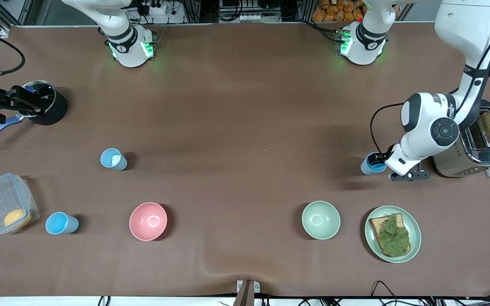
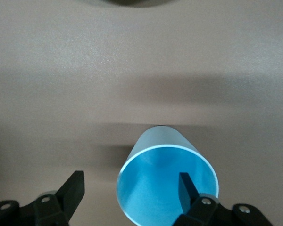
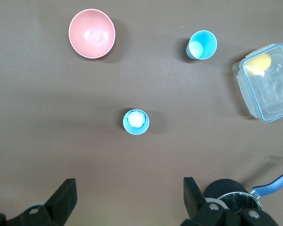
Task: Stack blue cups with both arms
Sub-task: 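Close the left gripper around the blue cup's rim, then hold the cup in the left gripper while the right gripper reaches another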
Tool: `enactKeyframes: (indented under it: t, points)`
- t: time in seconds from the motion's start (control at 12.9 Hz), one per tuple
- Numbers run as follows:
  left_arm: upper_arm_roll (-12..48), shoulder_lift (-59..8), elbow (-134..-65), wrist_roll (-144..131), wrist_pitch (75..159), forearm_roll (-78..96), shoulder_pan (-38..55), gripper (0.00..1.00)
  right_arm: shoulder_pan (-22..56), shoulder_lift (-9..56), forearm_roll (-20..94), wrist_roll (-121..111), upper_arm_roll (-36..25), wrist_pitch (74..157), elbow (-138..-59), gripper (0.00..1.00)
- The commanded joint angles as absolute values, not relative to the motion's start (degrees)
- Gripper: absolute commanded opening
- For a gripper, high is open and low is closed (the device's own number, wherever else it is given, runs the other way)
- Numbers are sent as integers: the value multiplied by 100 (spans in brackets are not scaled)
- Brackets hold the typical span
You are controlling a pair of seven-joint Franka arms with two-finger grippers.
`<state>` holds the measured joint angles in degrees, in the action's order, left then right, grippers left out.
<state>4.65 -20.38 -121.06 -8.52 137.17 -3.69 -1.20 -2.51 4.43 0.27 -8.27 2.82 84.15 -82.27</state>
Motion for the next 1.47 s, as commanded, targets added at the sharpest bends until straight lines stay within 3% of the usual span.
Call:
enactKeyframes:
  t: [0.0,0.39,0.7,0.77,1.39]
  points:
    - [501,-2101,-12015,-800,13755,-422,-167,70,-211,483,-26,-773,281,8306,-8121,100]
    - [501,-2144,-12015,-800,13755,-431,-158,45,-35,457,-62,-756,281,8288,-8121,100]
    - [501,-2153,-12015,-800,13772,-431,-150,5,105,440,-70,-756,290,8288,-8112,100]
    - [501,-2162,-12006,-809,13772,-422,-149,0,105,439,-70,-756,290,8297,-8104,100]
    - [545,-1899,-11945,-809,13729,-413,-123,0,150,466,-88,-809,237,8376,-8095,100]
